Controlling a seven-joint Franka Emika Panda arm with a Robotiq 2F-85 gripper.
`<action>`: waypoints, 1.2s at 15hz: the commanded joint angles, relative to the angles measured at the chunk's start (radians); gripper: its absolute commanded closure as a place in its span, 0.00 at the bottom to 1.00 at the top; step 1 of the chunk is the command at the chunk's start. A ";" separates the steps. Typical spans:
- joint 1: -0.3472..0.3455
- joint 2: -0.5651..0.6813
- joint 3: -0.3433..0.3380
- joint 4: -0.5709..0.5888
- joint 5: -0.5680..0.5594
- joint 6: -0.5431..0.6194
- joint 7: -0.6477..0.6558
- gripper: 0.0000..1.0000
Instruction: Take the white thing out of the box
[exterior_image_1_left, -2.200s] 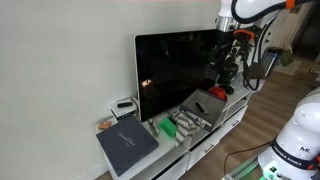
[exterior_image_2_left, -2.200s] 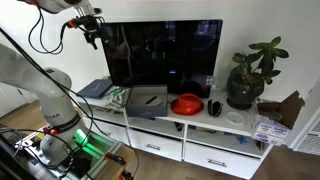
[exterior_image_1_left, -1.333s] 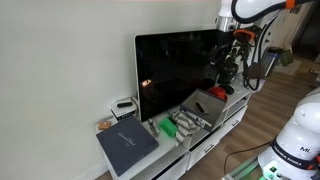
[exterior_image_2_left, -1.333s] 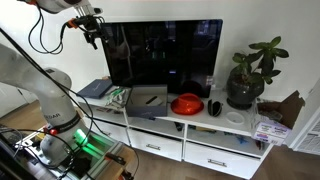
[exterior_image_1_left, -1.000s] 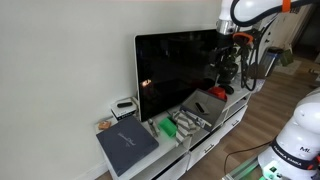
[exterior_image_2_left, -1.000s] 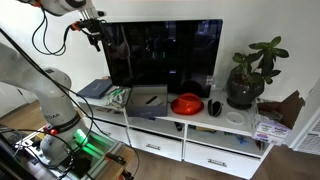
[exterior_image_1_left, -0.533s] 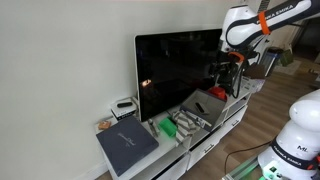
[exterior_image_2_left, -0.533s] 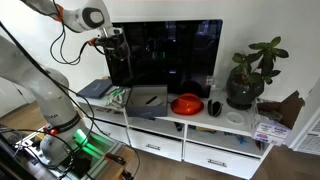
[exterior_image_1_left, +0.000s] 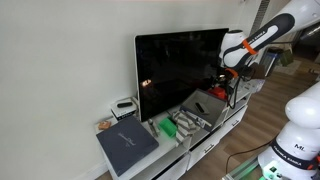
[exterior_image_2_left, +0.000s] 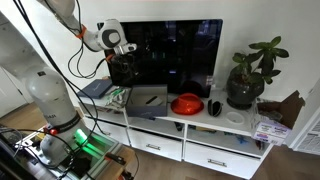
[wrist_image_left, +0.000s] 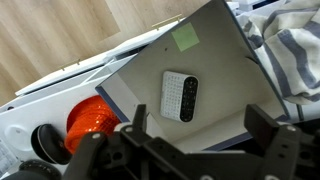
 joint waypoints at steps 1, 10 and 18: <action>-0.032 0.161 -0.017 0.025 -0.132 0.133 0.097 0.00; 0.024 0.227 -0.101 0.021 -0.239 0.235 0.145 0.00; 0.016 0.435 -0.114 0.165 -0.346 0.292 0.249 0.00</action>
